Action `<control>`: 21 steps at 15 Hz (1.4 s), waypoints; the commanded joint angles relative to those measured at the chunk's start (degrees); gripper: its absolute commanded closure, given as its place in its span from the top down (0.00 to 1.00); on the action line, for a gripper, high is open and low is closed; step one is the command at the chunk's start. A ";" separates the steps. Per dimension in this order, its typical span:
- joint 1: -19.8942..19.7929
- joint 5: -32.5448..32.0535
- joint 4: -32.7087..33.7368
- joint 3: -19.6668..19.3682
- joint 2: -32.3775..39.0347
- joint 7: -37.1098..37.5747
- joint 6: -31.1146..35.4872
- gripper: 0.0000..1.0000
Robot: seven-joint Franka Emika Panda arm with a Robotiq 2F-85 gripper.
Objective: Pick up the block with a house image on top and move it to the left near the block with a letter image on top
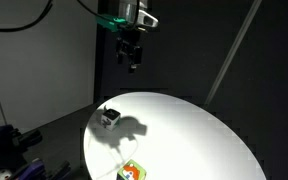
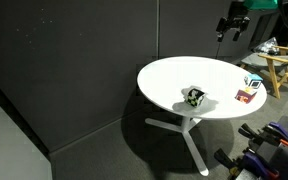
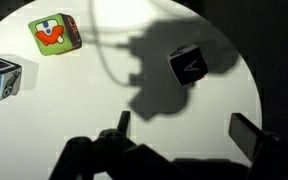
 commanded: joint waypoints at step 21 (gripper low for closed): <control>-1.69 -1.34 2.71 -2.14 13.94 -0.51 8.49 1.00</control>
